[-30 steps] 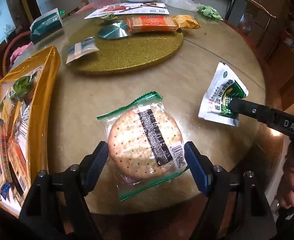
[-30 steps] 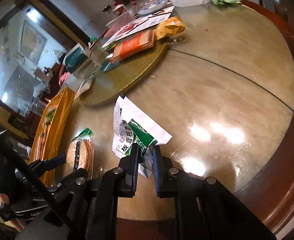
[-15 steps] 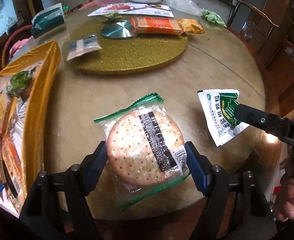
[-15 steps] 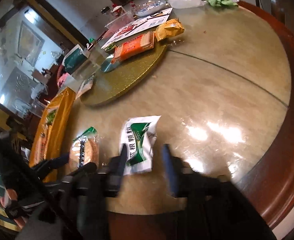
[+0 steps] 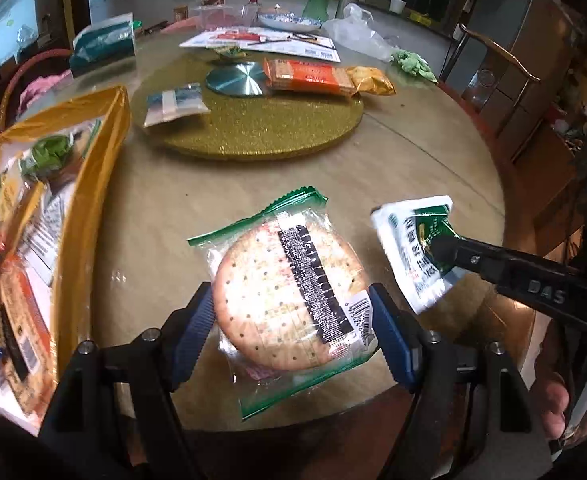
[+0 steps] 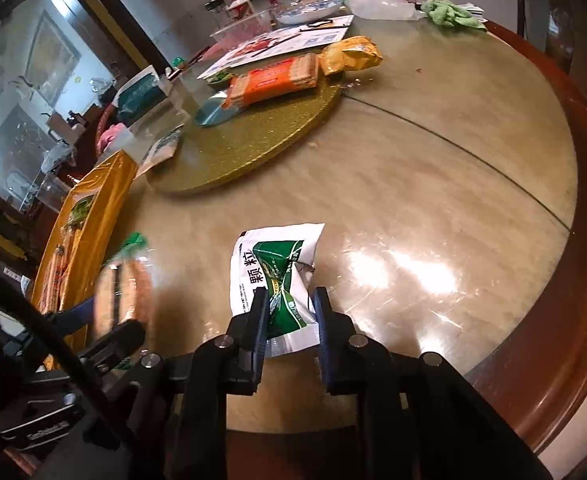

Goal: Organize snacks
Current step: 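Carry the round cracker and sachet over the tray and open both grippers, then move the left gripper to the blue-green striped sachet and grasp it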

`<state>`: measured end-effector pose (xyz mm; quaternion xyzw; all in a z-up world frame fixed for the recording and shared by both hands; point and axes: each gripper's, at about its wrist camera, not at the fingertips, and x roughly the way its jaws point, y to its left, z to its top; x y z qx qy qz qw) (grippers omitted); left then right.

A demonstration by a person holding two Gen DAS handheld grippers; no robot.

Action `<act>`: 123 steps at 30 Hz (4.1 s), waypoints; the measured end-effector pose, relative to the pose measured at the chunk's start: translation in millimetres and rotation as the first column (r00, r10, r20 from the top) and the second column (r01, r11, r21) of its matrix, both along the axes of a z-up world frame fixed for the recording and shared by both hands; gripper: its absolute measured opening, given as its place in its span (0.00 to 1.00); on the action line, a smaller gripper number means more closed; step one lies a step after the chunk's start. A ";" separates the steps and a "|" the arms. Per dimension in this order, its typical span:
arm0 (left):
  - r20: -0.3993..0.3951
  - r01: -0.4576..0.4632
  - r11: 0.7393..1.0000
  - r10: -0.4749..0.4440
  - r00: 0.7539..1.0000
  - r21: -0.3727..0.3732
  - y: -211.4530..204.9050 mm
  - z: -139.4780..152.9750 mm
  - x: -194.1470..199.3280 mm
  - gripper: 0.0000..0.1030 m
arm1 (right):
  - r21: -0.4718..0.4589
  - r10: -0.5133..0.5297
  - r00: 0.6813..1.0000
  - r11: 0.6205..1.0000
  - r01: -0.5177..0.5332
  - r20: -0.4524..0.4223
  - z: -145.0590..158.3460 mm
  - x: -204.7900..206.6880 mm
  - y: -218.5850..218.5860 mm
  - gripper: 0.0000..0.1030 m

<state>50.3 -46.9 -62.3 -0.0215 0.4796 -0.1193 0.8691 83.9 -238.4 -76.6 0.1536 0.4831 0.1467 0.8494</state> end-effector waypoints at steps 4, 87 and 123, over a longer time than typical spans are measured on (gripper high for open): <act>0.052 0.001 1.000 -0.002 0.999 0.008 2.2 11.9 -7.4 0.74 | 0.046 -0.011 0.999 0.999 0.009 0.038 12.8 -7.3 -2.0 0.15; 0.003 -0.328 0.943 0.329 0.944 0.046 267.9 41.1 105.4 0.84 | 0.098 0.294 0.935 0.943 -0.317 0.198 59.9 112.3 249.7 0.53; 0.072 -0.220 0.968 0.230 0.971 -0.120 69.3 64.6 -21.0 0.90 | 0.175 0.075 0.985 0.979 -0.102 0.153 28.9 -13.3 32.0 0.67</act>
